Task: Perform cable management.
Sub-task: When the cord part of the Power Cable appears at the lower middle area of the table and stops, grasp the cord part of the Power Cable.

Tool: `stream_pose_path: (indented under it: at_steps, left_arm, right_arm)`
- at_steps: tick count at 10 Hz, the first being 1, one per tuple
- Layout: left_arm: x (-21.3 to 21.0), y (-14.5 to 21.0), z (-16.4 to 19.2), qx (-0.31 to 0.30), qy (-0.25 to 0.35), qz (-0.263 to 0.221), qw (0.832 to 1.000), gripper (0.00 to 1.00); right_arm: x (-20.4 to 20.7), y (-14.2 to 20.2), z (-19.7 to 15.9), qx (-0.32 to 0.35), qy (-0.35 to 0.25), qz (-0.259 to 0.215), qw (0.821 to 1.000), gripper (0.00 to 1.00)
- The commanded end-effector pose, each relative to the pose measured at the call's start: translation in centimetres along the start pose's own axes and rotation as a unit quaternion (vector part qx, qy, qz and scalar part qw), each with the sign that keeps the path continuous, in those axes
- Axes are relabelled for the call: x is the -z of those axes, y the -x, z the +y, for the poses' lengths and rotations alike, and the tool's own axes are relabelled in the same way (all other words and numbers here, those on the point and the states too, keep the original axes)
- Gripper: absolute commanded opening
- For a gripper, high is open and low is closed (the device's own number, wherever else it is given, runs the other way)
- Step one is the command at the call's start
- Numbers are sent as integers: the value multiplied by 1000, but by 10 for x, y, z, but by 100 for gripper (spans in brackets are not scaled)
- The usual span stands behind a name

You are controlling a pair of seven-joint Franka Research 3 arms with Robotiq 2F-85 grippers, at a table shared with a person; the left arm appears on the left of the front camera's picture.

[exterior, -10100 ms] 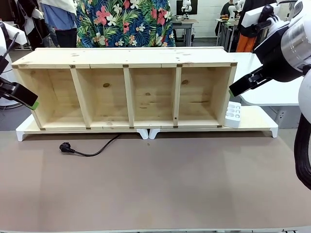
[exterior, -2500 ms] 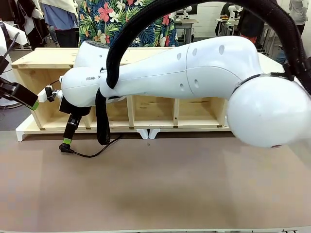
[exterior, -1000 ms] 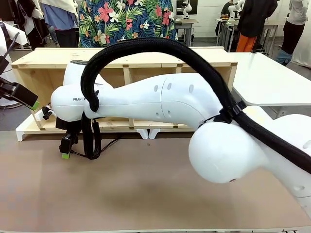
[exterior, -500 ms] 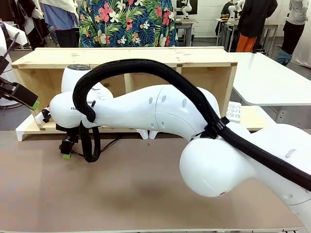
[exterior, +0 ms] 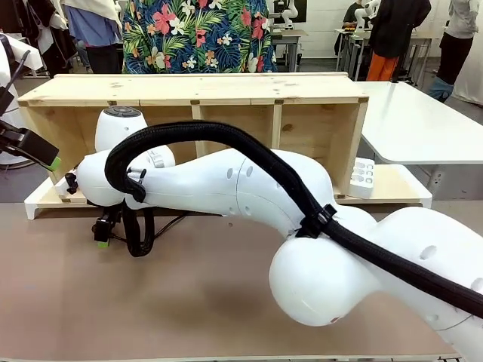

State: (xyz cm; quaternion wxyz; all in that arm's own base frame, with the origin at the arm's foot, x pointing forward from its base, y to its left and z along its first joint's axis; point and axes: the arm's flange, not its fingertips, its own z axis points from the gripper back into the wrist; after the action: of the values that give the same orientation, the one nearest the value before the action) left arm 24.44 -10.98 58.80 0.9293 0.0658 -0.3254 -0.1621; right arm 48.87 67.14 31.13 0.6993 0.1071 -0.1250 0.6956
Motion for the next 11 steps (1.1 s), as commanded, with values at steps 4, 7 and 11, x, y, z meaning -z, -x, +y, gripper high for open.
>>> stream_pose_path:
  at_steps: [4,7,11]
  left_arm:
    - [1,-1,1,2,-1,-1,1000,100]
    - [1,-1,1,2,-1,-1,1000,100]
    - [1,-1,1,2,-1,-1,1000,100]
  right_arm:
    - [12,-35,-24,10,3,-2,1000,100]
    - [12,-33,-24,21,-5,10,1000,100]
    - [12,-32,-24,20,-8,21,1000,60]
